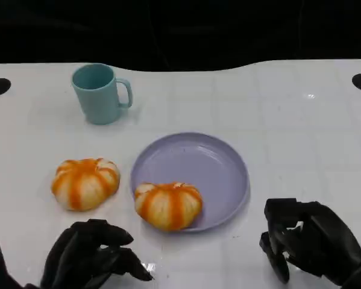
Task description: Grasp the bread from the table and place it into the plate.
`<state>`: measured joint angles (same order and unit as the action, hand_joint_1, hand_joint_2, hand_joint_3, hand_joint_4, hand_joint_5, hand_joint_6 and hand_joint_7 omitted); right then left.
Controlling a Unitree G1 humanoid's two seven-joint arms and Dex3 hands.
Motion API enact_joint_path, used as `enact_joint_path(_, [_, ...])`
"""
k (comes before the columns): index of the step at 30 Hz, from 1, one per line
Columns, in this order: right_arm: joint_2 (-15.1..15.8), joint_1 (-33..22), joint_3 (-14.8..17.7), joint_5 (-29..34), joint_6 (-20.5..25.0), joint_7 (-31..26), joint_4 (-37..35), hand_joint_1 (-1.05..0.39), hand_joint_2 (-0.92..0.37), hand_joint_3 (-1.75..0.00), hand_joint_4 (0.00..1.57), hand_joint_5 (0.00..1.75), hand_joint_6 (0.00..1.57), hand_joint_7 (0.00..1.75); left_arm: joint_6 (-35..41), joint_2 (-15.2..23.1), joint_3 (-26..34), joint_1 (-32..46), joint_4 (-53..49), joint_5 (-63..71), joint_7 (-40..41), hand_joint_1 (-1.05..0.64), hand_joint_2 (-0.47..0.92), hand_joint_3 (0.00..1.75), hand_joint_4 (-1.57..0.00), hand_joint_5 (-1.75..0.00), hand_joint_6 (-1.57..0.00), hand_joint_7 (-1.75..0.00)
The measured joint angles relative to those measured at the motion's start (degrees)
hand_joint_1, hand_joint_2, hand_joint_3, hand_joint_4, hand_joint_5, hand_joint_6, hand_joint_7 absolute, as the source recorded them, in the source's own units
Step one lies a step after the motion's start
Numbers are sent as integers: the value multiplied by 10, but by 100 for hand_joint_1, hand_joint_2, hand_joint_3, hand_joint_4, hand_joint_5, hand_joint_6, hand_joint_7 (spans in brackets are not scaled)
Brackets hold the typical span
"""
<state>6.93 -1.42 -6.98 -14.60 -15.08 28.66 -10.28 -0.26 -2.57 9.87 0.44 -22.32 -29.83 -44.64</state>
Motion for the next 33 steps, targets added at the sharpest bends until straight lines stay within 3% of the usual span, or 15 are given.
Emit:
enact_joint_path(13, [-27, 18, 26, -12, -4, 29, -40, -102, -92, -37, 133, 175, 118, 175, -1, 6, 7, -17, -21, -10, -7, -91, 65, 1, -157, -42, -157, -16])
enact_joint_path(33, [-37, 33, 43, -34, -13, 93, -73, -103, -92, -25, 129, 175, 113, 173, -1, 7, 7, -16, -22, -9, -9, -92, 65, 0, -157, -41, -157, -14])
